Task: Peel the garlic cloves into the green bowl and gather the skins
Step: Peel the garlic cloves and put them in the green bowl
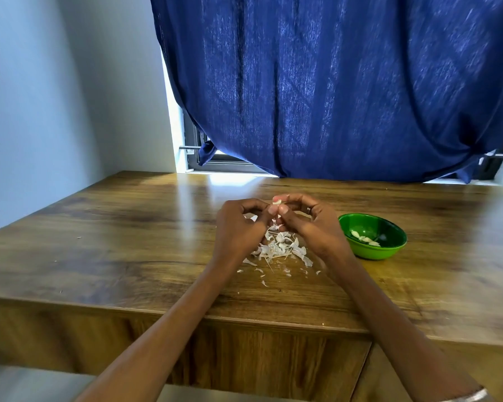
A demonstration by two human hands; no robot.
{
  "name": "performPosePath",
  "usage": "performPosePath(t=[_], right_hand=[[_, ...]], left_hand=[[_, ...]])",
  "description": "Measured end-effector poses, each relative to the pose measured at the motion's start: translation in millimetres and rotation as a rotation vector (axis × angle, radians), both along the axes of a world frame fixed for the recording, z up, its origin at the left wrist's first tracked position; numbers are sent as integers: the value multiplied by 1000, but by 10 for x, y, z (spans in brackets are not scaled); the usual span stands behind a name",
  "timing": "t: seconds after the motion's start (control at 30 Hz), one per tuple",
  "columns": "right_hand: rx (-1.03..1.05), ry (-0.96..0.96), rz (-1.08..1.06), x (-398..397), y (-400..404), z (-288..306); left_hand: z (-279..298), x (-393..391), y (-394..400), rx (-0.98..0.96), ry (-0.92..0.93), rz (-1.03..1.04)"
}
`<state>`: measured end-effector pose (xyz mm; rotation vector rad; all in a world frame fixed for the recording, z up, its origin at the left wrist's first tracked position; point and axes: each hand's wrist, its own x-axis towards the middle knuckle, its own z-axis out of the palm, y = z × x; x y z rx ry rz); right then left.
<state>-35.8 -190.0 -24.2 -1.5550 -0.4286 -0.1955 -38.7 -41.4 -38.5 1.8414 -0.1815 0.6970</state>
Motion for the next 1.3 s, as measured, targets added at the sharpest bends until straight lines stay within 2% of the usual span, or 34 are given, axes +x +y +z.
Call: performPosePath(t=[0.13, 0.3, 0.4, 0.47, 0.57, 0.7, 0.77, 0.9, 1.03, 1.3], right_hand=[[62, 90, 23, 16, -9, 7], [242, 158, 46, 18, -30, 45], [301, 180, 27, 5, -74, 73], [204, 161, -30, -17, -155, 117], [-114, 61, -217, -22, -428, 243], [-700, -34, -452, 57, -999, 459], [-848, -1, -505, 118, -1222, 459], [-966, -2, -451, 213, -1355, 370], [-972, -14, -372, 246, -1294, 385], [-950, -105, -472, 222, -1172, 504]], left_hand=[[10, -21, 15, -12, 6, -6], [6, -31, -23, -16, 55, -43], [-7, -40, -24, 39, 42, 10], [-40, -16, 0, 187, -65, 114], [-102, 29, 36, 360, -155, 196], [-70, -4, -4, 384, -181, 197], [-57, -11, -14, 373, -192, 222], [-45, -8, -30, 354, -207, 265], [-46, -9, 13, 334, -211, 296], [-39, -40, 31, 322, -105, 295]])
